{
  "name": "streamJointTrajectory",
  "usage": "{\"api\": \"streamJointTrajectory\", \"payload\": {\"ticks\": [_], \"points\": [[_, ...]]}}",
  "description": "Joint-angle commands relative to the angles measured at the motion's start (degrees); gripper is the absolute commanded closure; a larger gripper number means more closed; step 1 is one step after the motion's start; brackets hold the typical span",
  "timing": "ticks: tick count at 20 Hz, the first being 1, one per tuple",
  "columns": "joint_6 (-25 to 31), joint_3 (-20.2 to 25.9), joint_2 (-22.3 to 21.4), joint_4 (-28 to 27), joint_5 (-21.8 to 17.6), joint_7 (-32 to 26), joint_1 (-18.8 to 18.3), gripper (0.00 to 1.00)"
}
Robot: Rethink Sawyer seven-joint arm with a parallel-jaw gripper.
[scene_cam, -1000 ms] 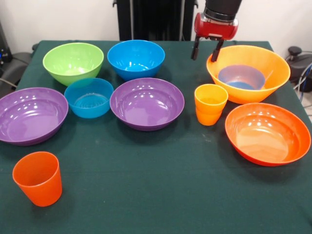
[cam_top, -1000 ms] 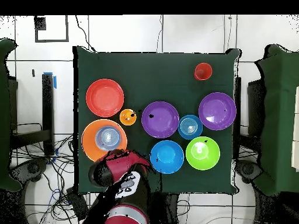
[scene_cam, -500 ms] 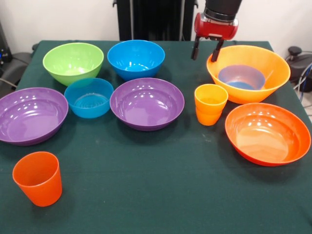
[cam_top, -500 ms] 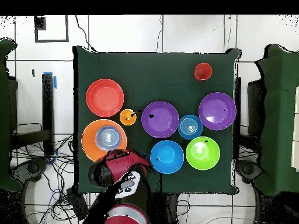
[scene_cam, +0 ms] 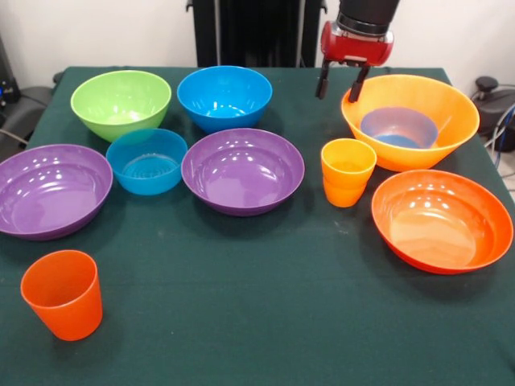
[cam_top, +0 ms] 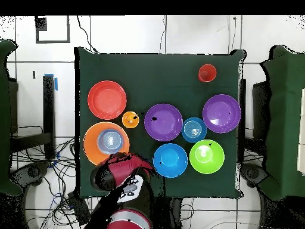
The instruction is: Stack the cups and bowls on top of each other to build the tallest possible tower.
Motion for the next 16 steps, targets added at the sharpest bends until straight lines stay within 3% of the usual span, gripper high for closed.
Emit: {"api": "streamJointTrajectory", "payload": {"ticks": [1, 16], "points": [[-2.23, 4.01, 2.98, -2.93, 2.08, 8.01, -0.89, 0.0], [-1.75, 2.88, 4.73, -5.12, 4.49, 8.49, 1.53, 0.0]]}}
